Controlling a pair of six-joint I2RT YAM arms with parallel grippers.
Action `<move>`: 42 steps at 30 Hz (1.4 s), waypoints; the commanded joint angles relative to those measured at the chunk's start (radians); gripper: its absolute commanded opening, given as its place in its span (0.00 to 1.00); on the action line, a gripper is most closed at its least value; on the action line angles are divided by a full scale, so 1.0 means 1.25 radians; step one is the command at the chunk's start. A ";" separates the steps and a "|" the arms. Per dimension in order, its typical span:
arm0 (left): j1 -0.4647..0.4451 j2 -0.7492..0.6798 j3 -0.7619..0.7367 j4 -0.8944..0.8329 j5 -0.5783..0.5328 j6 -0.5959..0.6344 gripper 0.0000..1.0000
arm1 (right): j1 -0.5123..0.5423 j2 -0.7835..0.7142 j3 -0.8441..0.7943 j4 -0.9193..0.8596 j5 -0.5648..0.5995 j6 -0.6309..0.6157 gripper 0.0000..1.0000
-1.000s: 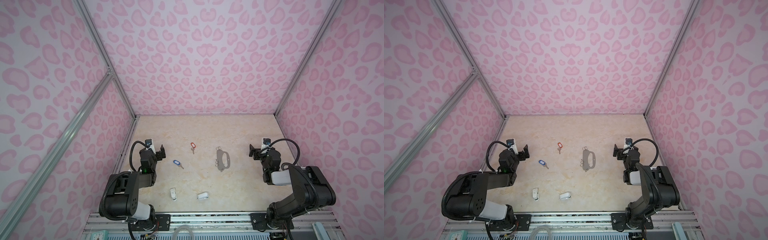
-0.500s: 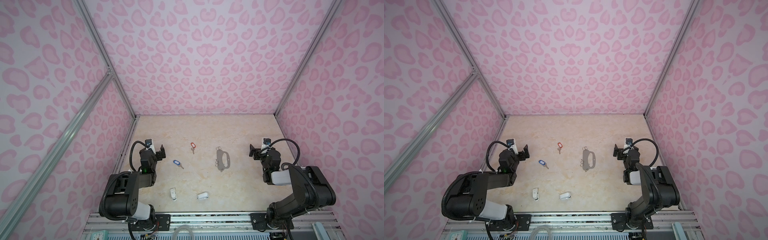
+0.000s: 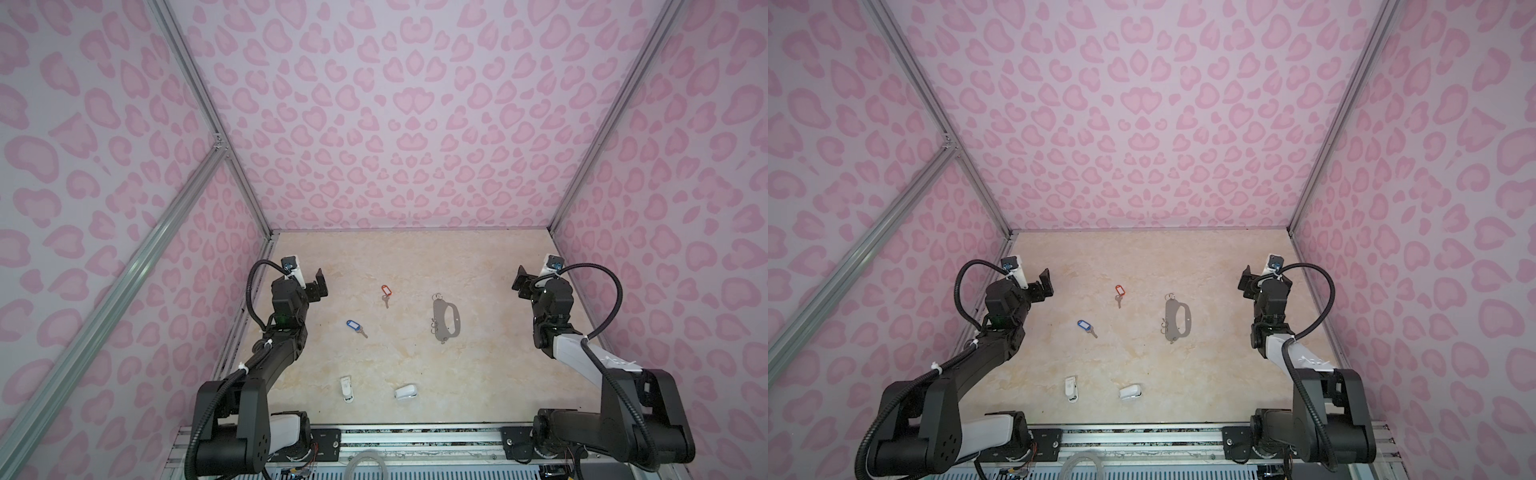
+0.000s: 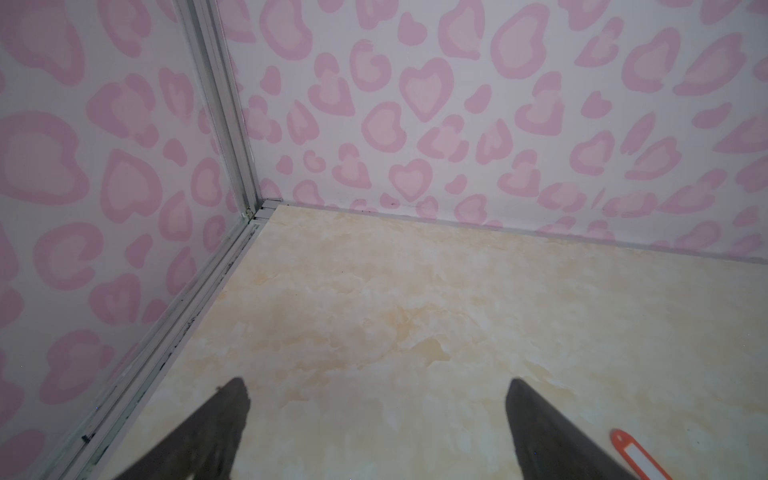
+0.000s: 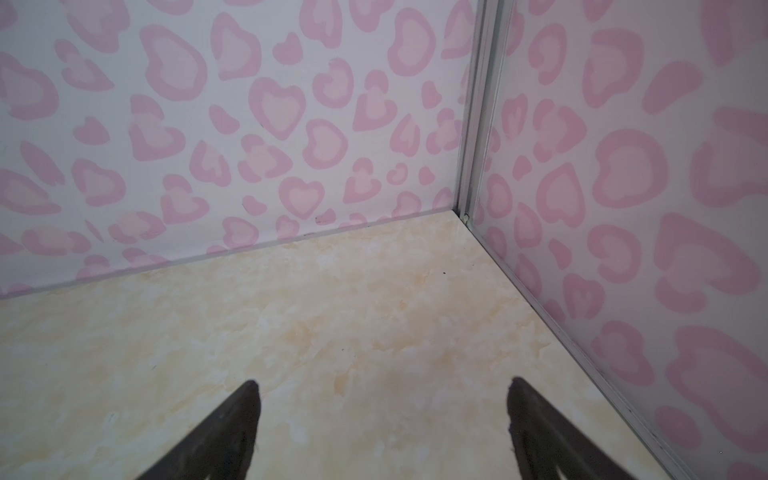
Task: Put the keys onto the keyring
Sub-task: 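Move the right gripper toward the grey metal keyring plate, then lower the right gripper and pinch a split ring on the keyring plate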
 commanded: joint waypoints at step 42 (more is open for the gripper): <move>-0.182 -0.034 0.230 -0.613 0.107 -0.079 0.92 | 0.482 0.113 0.094 -0.538 -0.206 -1.021 0.37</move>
